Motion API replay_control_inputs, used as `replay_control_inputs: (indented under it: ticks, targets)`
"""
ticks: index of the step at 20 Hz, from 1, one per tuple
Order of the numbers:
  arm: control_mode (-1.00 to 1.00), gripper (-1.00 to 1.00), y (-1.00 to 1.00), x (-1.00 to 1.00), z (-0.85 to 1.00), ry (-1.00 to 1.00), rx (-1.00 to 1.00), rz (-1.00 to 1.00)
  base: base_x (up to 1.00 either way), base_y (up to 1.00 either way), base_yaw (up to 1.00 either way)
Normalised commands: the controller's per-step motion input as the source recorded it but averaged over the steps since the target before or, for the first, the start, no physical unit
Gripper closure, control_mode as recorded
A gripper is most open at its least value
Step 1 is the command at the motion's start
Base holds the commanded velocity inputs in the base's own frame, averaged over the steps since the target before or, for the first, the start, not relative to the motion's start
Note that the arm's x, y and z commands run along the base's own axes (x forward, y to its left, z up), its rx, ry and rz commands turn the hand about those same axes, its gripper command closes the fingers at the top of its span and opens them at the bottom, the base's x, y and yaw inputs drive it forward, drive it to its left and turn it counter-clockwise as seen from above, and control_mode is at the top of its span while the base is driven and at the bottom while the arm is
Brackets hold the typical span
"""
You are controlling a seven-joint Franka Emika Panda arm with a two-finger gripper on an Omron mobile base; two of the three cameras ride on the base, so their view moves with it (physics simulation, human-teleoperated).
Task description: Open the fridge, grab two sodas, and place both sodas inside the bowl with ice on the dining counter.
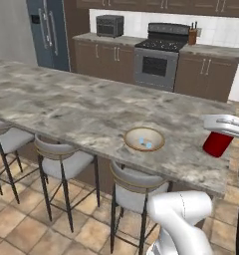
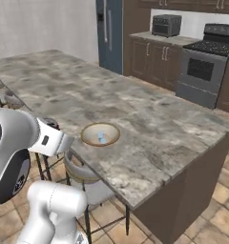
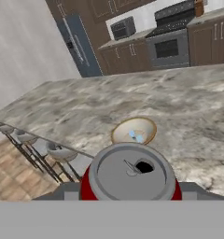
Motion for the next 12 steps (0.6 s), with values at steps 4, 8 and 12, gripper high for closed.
replay_control_inputs:
  ticks: [4, 8, 12]
  targets:
    - [1.0, 1.0, 0.0, 0.0, 0.0, 0.0, 0.0, 0.0, 0.39, 0.71, -0.5]
    - [1.0, 1.0, 0.0, 0.0, 0.0, 0.0, 0.0, 0.0, 0.37, 0.71, -0.5]
    - [1.0, 1.0, 0.0, 0.0, 0.0, 0.0, 0.0, 0.0, 0.61, 0.57, -0.51]
